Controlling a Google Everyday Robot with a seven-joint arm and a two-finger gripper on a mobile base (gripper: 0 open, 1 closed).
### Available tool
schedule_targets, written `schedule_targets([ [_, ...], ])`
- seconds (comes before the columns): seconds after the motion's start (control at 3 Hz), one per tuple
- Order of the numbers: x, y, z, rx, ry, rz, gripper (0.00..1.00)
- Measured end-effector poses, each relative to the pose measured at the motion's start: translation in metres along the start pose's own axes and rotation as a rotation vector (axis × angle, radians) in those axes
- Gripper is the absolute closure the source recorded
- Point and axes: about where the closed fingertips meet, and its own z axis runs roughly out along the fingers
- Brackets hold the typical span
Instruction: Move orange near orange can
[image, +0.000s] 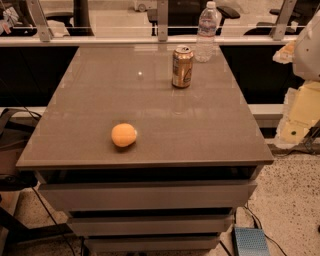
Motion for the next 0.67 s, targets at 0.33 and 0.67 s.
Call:
schedule_targets([
  [0.33,0.0000,0.0000,0.0000,0.000,0.000,0.000,0.00],
  [0.67,-0.0045,-0.0042,0.0014,0.000,-0.055,0.008,0.00],
])
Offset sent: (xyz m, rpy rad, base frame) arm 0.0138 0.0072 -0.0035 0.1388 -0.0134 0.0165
